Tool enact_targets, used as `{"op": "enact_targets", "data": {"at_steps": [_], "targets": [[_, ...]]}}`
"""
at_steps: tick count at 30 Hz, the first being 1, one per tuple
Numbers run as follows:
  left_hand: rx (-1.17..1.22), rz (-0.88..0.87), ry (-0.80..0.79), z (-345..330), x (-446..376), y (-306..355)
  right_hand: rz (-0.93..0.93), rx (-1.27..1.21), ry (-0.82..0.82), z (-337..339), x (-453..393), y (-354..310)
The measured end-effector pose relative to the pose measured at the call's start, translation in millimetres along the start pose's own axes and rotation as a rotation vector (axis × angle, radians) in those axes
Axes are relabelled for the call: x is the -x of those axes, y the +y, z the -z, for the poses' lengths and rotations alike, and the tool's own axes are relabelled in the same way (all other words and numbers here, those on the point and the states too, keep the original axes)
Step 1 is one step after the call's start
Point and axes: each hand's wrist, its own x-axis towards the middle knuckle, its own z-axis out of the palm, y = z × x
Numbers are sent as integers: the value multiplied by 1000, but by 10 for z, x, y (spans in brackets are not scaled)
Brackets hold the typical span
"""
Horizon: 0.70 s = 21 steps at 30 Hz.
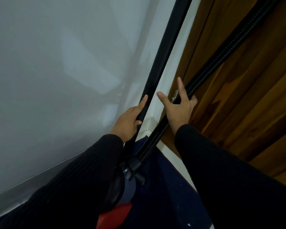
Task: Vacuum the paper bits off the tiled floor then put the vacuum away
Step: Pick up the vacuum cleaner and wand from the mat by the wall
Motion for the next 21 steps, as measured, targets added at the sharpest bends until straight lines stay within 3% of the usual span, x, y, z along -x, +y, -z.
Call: {"op": "enact_targets", "data": {"at_steps": [11, 21], "targets": [[104, -65, -73, 1, -66, -170, 325, 10, -38, -218, -292, -480], [133, -58, -81, 27, -55, -197, 400, 43, -175, -308, -507, -434]]}}
